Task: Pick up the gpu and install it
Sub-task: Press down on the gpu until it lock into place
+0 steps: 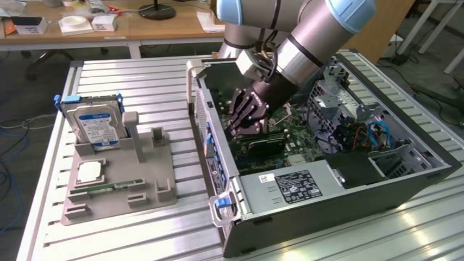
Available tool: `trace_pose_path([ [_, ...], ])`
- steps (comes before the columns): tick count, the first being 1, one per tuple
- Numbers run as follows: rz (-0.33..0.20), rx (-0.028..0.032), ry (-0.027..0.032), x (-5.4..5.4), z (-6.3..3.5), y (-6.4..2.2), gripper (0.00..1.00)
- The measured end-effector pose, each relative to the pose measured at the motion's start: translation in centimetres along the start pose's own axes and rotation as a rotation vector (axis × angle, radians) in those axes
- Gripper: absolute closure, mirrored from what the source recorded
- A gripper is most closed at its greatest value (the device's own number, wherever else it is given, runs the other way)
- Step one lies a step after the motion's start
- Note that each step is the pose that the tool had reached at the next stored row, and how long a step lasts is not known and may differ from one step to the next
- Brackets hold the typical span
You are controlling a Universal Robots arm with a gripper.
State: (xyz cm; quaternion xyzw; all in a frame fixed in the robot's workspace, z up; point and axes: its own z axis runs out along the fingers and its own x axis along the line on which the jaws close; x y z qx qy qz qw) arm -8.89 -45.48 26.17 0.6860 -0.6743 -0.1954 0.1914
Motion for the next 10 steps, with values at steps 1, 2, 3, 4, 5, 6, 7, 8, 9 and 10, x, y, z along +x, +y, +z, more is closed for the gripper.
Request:
trace_pose_path([
  [1,0.001,-0.0015,0.0013,0.0,-0.05,0.01,0.90],
  [2,0.002,-0.0031,0.0034,0.0,-0.18,-0.01,0.90],
  [3,0.003,-0.0041,0.0033,0.0,-0.26,-0.12,0.90],
  [4,0.003,-0.0041,0.0034,0.0,-0.36,-0.29,0.90],
  [5,0.002,-0.0046,0.0035,0.0,-0.48,-0.49,0.90],
  [6,0.002,-0.0052,0.0032,0.0,-0.61,-0.72,0.90],
  [7,0.002,-0.0060,0.0032,0.0,-0.72,-0.92,0.90],
  [8,0.002,-0.0067,0.0031,0.0,-0.85,-1.13,0.90],
  [9,0.002,-0.0075,0.0032,0.0,-0.99,-1.37,0.90],
  [10,0.002,-0.0077,0.0031,0.0,-1.12,-1.59,0.90],
])
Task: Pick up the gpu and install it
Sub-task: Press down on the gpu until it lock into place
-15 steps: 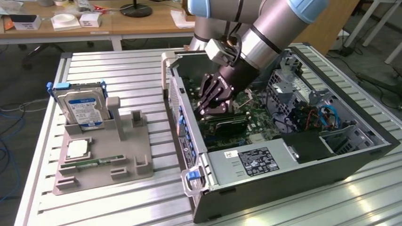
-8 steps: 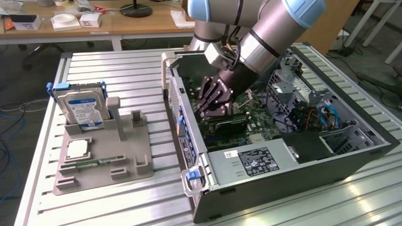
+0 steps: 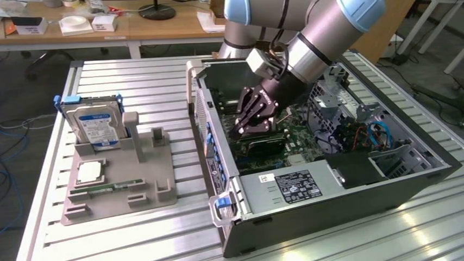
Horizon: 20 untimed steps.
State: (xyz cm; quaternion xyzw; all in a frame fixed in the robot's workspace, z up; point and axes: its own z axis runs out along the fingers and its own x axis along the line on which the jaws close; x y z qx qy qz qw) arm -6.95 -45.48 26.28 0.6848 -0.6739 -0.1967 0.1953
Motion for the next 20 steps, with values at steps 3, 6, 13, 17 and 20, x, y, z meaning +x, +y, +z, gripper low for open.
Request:
trace_pose_path([
  [3,0.000,0.0043,0.0002,-0.01,-0.04,-0.11,0.90],
  [6,0.000,0.0409,0.0007,-0.06,0.11,-0.07,0.90],
  [13,0.000,0.1052,0.0016,-0.17,0.55,0.30,0.90],
  [17,0.000,0.1051,0.0017,-0.17,0.54,0.31,0.90],
  [20,0.000,0.1052,0.0017,-0.17,0.54,0.31,0.90],
])
